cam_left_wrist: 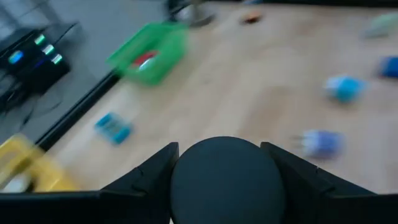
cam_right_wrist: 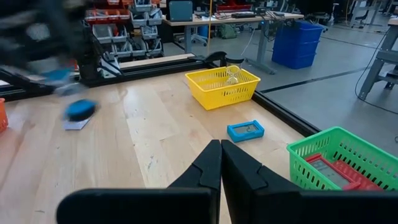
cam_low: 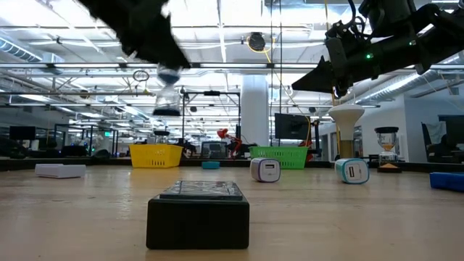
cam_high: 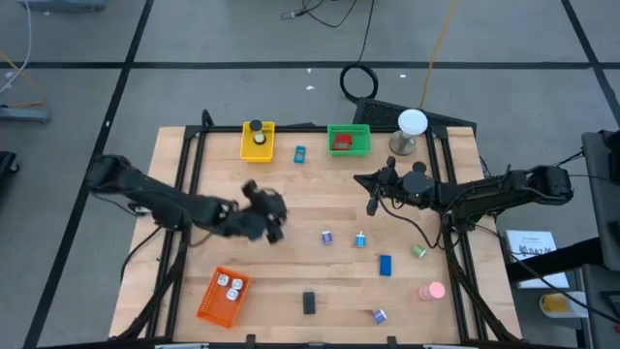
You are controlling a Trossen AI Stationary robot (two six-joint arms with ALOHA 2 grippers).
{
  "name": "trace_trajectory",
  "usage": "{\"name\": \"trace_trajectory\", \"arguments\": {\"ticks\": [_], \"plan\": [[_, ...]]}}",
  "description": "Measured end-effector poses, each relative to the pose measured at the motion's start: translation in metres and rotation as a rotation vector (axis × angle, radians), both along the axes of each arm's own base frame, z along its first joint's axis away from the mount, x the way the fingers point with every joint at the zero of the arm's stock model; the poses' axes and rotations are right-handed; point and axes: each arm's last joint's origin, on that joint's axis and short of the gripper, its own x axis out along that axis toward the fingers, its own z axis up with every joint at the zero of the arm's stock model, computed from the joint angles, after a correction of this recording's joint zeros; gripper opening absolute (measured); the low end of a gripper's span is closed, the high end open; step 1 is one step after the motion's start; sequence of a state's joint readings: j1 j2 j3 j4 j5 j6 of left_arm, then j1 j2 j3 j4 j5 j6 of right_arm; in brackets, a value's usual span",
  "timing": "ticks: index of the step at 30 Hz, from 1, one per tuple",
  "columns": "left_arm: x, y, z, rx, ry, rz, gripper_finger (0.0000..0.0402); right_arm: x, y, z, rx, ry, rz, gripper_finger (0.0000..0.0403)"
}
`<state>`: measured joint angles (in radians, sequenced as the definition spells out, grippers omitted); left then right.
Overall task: Pick & Place Office items
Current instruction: Move the blue hourglass to the top left of the table
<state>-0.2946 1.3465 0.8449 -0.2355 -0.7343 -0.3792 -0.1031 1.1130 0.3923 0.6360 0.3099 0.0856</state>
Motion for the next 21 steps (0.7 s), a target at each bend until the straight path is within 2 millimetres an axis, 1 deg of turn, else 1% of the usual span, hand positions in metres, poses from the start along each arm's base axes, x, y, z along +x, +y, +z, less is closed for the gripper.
{"name": "trace_trajectory", "arguments": {"ticks": [4,6,8,10,13,15,17,19,21], "plan": [[-0.03,0.041,-0.016,-0.044,-0.017,0.148,0.0208,0.0,0.0,0.0,0.0,-0.001,0.001,0.0002],[-0.045,0.06,-0.027,-0.056,-0.036,0.231,0.0208,0.0,0.0,0.0,0.0,-0.002,0.001,0.0002],[-0.057,0.076,-0.039,-0.059,-0.055,0.293,0.0208,0.0,0.0,0.0,0.0,-0.002,0.001,0.0002],[-0.065,0.089,-0.047,-0.077,-0.097,0.321,0.0208,0.0,0.0,0.0,0.0,-0.003,0.0,0.0002],[-0.072,0.106,-0.063,-0.111,-0.136,0.314,0.0208,0.0,0.0,0.0,0.0,-0.003,0.001,0.0002],[-0.076,0.113,-0.07,-0.126,-0.158,0.31,0.0208,0.0,0.0,0.0,0.0,-0.003,0.001,0.0002],[-0.077,0.12,-0.073,-0.112,-0.164,0.335,0.0208,0.0,0.0,0.0,0.0,-0.003,0.0,0.0002],[-0.081,0.125,-0.076,-0.095,-0.131,0.368,0.0208,0.0,0.0,0.0,0.0,-0.003,0.0,0.0002],[-0.082,0.129,-0.075,-0.087,-0.129,0.381,0.0208,0.0,0.0,0.0,0.0,-0.003,0.001,0.0002]]}}
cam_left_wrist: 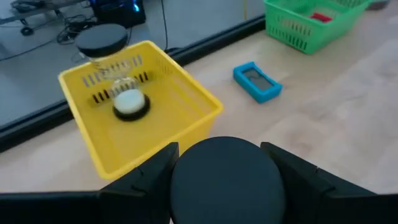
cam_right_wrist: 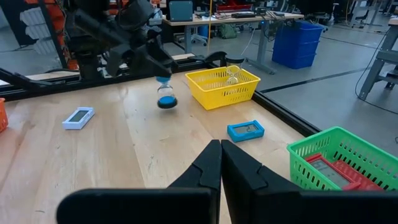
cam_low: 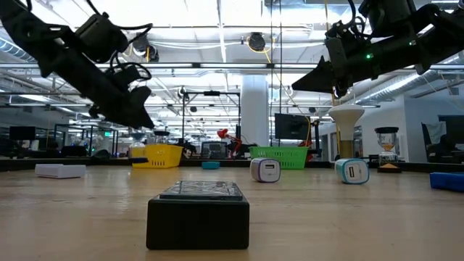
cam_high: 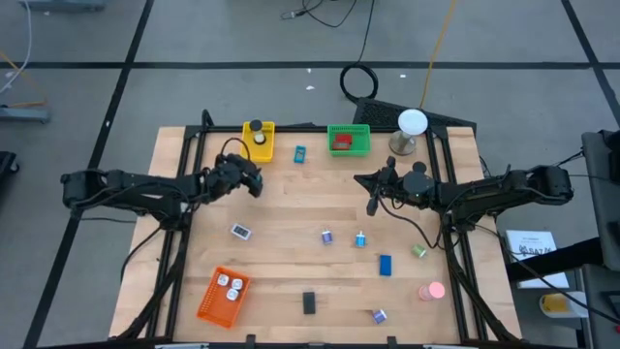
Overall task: Pick & Place Office items
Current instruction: Move the blue hourglass to the top left of the table
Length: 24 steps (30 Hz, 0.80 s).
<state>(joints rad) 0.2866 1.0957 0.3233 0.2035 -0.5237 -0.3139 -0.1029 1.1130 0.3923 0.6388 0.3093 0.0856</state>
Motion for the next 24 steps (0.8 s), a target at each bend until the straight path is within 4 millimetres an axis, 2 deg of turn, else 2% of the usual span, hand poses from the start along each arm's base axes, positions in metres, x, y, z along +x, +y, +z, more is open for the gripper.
{"name": "trace_trajectory", "arguments": {"ticks": [6,14,19,24], "plan": [[-0.005,0.009,-0.002,-0.009,0.031,0.052,0.0214,0.0,0.0,0.0,0.0,0.0,0.0,0.0002],[-0.011,0.011,-0.008,-0.038,0.099,0.065,0.0216,0.0,0.0,0.0,0.0,0.0,0.0,0.0002],[-0.009,0.011,-0.005,-0.047,0.138,0.037,0.0264,0.0,0.0,0.0,0.0,0.0,0.0,0.0002],[-0.003,0.013,0.015,-0.064,0.225,0.026,0.0305,0.0,0.0,0.0,0.0,0.0,0.0,0.0002]]}}
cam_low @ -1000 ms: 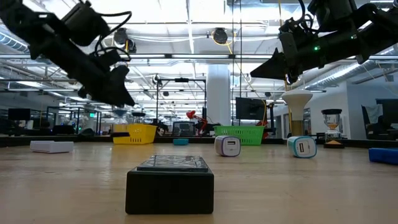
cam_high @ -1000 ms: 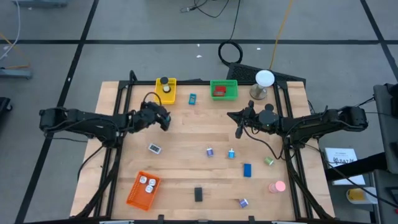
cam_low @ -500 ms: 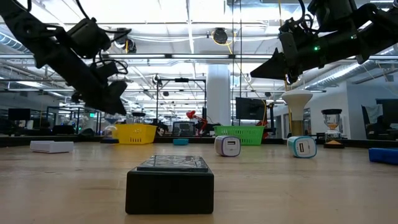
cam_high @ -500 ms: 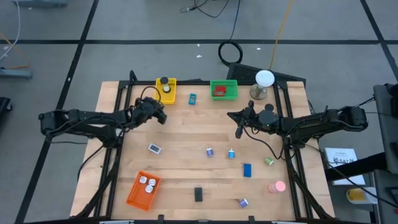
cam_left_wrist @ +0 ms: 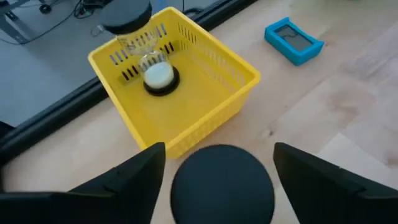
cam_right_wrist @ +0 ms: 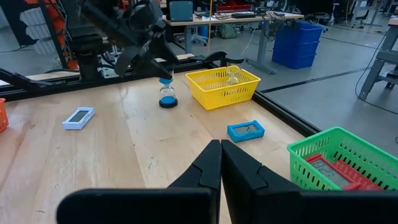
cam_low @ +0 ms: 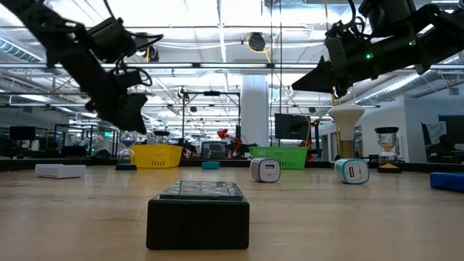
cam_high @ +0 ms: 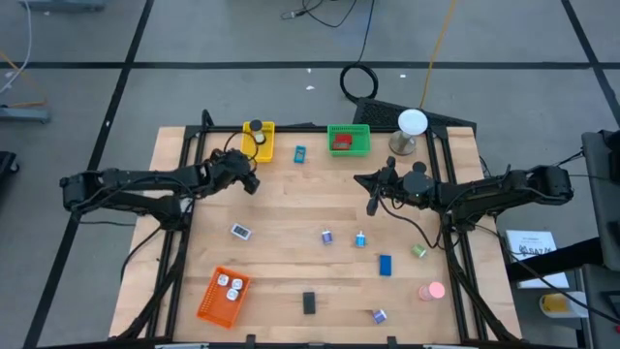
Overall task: Pick & Place Office items
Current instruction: Move the blue hourglass to the top left of the table, then adjust the white hourglass in the yellow bin
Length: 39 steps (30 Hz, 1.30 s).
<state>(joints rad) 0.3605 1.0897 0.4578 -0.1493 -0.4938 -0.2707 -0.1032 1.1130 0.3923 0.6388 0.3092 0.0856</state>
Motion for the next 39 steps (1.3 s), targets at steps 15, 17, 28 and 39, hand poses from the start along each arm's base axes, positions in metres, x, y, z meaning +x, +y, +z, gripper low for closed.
{"name": "trace_trajectory", "arguments": {"ticks": [15,17,28,39], "plan": [[-0.003,0.045,0.064,0.116,0.088,0.218,0.0166,0.0,0.0,0.0,0.0,0.0,0.001,0.0002],[-0.01,0.064,0.057,0.047,0.08,0.249,0.0121,0.0,0.0,0.0,0.0,0.0,0.0,0.0002],[-0.027,0.13,0.023,-0.128,0.015,0.265,0.0011,0.0,0.0,0.0,0.0,0.0,0.001,0.0002],[-0.008,0.163,0.013,-0.219,0.004,0.257,0.0009,0.0,0.0,0.0,0.0,0.0,0.001,0.0002]]}}
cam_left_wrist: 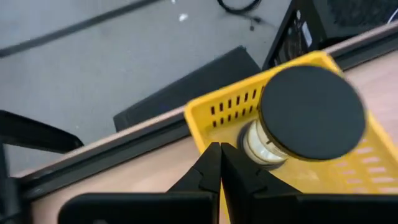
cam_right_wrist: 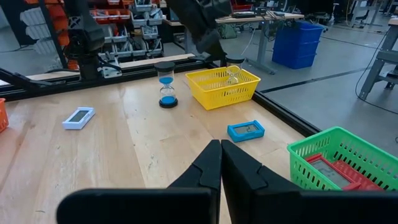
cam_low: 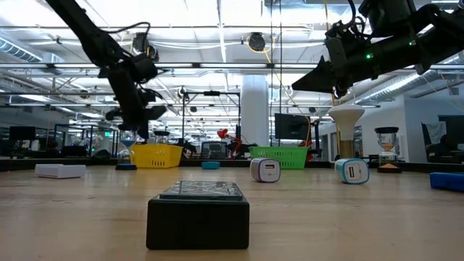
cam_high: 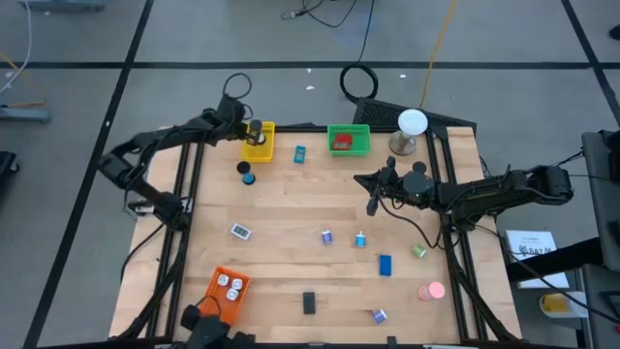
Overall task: Pick & Place Office items
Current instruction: Adjust the white hourglass in the yellow bin
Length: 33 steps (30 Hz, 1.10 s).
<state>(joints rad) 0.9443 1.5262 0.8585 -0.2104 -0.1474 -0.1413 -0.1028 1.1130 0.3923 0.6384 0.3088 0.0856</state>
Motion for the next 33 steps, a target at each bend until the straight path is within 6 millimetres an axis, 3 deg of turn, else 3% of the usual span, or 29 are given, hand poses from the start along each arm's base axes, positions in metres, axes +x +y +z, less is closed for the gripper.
{"name": "trace_trajectory", "arguments": {"ticks": [8,23,33], "plan": [[0.011,0.013,-0.011,-0.029,-0.058,0.023,0.001,0.0,0.0,0.0,-0.002,0.0,0.0,0.0002],[0.02,0.012,-0.009,-0.053,-0.182,-0.011,0.001,0.0,0.0,0.0,-0.001,0.0,0.0,0.0002],[0.021,0.009,-0.01,-0.065,-0.159,-0.031,0.001,0.0,0.0,0.0,-0.001,0.0,0.0,0.0002]]}}
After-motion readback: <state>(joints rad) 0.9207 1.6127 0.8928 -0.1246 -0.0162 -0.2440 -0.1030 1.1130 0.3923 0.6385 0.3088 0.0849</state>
